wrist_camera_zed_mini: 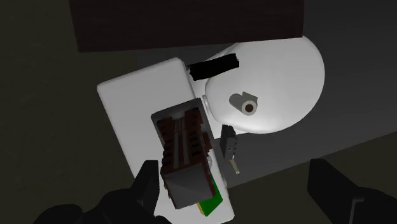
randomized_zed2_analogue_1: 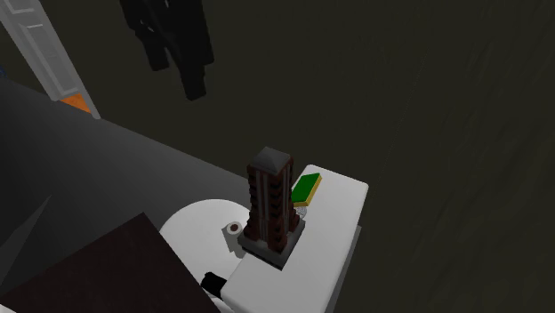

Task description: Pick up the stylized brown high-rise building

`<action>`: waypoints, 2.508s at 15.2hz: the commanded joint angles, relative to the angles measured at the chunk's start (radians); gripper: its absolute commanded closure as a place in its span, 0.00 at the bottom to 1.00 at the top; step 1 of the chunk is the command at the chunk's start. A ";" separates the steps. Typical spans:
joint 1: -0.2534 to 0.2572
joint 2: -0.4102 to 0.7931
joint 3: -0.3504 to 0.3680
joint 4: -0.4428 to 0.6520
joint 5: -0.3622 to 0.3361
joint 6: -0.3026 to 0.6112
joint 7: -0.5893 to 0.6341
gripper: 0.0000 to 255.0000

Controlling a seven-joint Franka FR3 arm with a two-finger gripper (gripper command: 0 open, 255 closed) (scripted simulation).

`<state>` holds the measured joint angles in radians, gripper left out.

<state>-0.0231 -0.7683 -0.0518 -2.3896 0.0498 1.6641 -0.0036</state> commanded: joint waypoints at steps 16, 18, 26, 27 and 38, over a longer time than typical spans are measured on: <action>-0.059 0.366 0.062 -0.192 -0.025 0.582 0.173 0.00; -0.061 0.390 0.063 -0.200 -0.027 0.616 0.179 0.00; -0.060 0.449 0.063 -0.247 -0.025 0.721 0.177 0.00; -0.061 0.449 0.062 -0.247 -0.025 0.721 0.176 1.00; -0.061 0.429 0.063 -0.234 -0.026 0.689 0.178 1.00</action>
<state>-0.0839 -0.3325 0.0107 -2.6286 0.0242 2.3633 0.1733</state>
